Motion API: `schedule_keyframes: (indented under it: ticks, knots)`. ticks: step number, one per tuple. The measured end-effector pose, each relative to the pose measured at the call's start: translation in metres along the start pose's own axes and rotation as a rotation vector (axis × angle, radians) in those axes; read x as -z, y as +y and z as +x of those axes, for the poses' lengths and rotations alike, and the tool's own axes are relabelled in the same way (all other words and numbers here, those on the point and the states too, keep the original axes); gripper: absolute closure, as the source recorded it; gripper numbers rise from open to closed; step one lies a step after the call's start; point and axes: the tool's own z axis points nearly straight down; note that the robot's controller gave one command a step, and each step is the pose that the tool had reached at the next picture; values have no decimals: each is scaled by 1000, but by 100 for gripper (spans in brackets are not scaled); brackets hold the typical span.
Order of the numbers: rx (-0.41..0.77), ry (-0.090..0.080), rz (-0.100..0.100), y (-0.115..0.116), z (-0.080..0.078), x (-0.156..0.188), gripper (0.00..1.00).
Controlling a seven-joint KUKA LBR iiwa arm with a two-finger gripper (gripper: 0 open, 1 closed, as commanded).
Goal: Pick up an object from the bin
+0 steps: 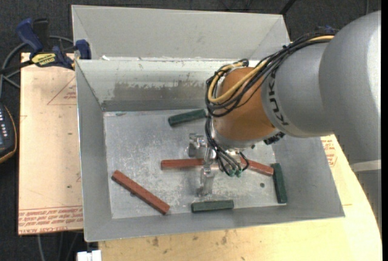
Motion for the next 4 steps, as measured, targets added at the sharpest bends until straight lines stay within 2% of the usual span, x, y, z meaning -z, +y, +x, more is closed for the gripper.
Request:
schedule_keyframes:
  ticks: [1, 3, 4]
  knots:
    - [0, -4, -1, 0, -2, 2, 100]
    - [-2, -4, 0, 0, -5, 70, 100]
    - [-3, -8, 0, 0, -6, 124, 100]
